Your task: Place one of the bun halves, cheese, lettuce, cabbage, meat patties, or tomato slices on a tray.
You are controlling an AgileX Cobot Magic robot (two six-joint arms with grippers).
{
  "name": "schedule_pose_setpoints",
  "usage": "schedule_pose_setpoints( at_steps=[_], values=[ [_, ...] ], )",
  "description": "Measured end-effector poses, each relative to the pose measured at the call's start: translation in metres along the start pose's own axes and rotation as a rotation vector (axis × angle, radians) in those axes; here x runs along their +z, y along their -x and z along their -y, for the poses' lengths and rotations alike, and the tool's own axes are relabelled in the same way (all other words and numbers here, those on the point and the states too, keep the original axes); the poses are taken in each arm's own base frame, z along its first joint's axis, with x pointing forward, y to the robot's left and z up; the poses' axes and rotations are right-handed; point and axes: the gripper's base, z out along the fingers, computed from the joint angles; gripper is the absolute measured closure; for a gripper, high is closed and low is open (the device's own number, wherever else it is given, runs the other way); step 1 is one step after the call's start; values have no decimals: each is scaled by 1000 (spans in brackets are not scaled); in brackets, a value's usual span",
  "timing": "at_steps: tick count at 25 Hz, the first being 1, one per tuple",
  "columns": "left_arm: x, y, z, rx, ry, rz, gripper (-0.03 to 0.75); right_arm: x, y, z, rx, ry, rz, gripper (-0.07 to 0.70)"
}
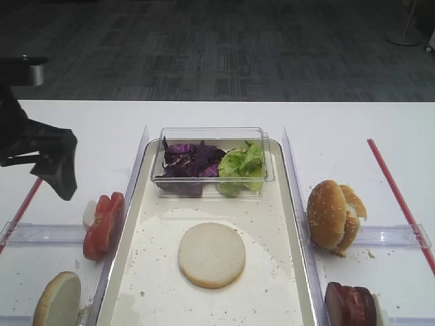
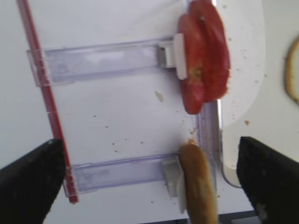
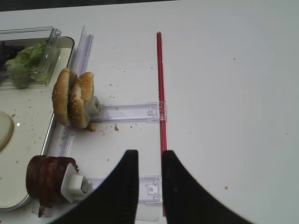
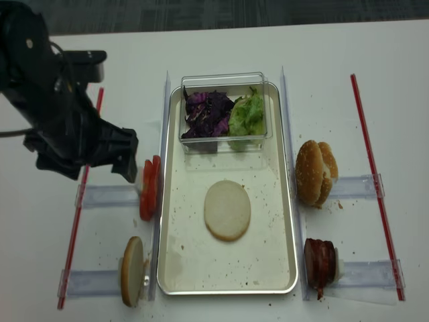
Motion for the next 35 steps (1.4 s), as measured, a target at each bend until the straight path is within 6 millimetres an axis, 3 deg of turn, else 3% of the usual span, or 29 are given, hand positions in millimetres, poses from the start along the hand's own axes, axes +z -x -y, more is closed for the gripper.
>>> schedule_pose_setpoints(
  at_steps=[6,12,20,35],
  values=[
    [-3,4,-56,-131,39,13,30,0,0,0,0,0,0,455],
    [-5,1,-83,-182,61,13,30,0,0,0,0,0,0,455],
    [-6,-6,-86,-173,78,-17,30,0,0,0,0,0,0,455],
    [-1,-103,-71,-178,81,-7,38,0,0,0,0,0,0,455]
  ],
)
